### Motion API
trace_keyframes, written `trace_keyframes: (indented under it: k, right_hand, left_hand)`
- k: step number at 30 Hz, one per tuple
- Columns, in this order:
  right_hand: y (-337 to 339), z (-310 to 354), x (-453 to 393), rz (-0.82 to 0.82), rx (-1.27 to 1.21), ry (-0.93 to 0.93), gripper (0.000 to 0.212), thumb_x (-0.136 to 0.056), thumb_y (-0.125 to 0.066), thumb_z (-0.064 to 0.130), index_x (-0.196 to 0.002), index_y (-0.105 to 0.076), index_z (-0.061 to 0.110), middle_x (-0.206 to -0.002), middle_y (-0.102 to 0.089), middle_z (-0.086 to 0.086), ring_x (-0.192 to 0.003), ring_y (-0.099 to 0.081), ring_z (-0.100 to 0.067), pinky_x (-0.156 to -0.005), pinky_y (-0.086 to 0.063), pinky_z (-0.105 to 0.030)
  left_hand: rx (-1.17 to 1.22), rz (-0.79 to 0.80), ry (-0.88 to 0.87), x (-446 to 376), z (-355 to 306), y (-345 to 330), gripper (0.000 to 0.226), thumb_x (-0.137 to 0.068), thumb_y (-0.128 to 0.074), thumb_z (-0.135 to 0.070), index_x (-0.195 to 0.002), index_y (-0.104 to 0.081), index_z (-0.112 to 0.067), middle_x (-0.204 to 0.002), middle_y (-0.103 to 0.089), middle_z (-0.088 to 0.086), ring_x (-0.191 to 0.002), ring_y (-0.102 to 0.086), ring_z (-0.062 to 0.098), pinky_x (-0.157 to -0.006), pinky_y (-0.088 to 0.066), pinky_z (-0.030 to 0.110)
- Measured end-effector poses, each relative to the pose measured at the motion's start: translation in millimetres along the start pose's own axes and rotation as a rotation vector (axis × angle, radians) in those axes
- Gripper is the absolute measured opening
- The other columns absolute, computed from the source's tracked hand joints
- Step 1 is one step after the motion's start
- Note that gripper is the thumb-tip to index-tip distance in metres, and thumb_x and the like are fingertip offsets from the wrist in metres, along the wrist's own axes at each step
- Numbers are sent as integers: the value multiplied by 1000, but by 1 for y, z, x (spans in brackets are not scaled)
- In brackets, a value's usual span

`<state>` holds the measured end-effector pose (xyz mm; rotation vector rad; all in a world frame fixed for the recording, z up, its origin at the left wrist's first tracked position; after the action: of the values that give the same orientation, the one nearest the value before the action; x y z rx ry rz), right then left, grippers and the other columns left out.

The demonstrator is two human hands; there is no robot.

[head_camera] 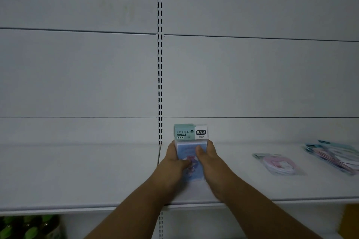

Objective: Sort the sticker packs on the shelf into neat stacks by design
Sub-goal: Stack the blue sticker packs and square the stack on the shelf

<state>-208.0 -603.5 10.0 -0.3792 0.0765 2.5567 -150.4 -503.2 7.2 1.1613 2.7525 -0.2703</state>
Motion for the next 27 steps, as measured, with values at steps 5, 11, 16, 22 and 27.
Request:
trace_keyframes:
  k: [5,11,16,22,27]
  right_hand:
    - [12,3,1,110,291,75,30,-99,-47,30,-128,-41,30,-123,-61,-1,-104,-65,-12,-85,-56,-27]
    - [28,7,-11,156,490,54,30,-92,-59,32,-120,-50,27,-121,-64,3,-106,-63,-11,-91,-55,-37]
    - [36,0,-17,211,511,33,38,-85,-70,28,-120,-54,23,-117,-67,3,-104,-66,-12,-90,-56,-37]
    - [42,-10,-20,284,586,0,42,-80,-76,20,-117,-59,18,-108,-71,3,-94,-69,-11,-82,-59,-30]
    - [44,-16,-19,270,630,20,32,-79,-76,24,-106,-59,28,-98,-70,11,-85,-69,0,-69,-57,-17]
  left_hand:
    - [-404,147,-104,-6,4,9,41,-92,-59,-4,-128,-45,-20,-120,-62,-1,-101,-66,3,-76,-55,18]
    - [-796,99,-17,-22,1,31,42,-88,-68,-20,-125,-49,-29,-115,-63,-10,-103,-63,9,-78,-51,21]
    - [-820,80,-28,-23,2,34,43,-87,-70,-26,-125,-51,-31,-112,-64,-13,-101,-63,7,-74,-52,19]
    - [-844,102,34,-22,4,35,46,-86,-72,-26,-126,-51,-30,-115,-65,-11,-102,-62,9,-78,-54,24]
    - [-919,83,-7,-20,8,37,43,-84,-73,-28,-121,-52,-34,-103,-62,-20,-94,-60,0,-71,-46,14]
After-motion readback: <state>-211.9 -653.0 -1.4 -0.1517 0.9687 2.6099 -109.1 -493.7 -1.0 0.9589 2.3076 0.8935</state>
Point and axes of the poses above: each hand's wrist, its own x-axis away from the middle knuckle, its own y-axis out of the back of the hand, z = x × y, the point moved 7 cm from there along -x, towards the middle knuckle
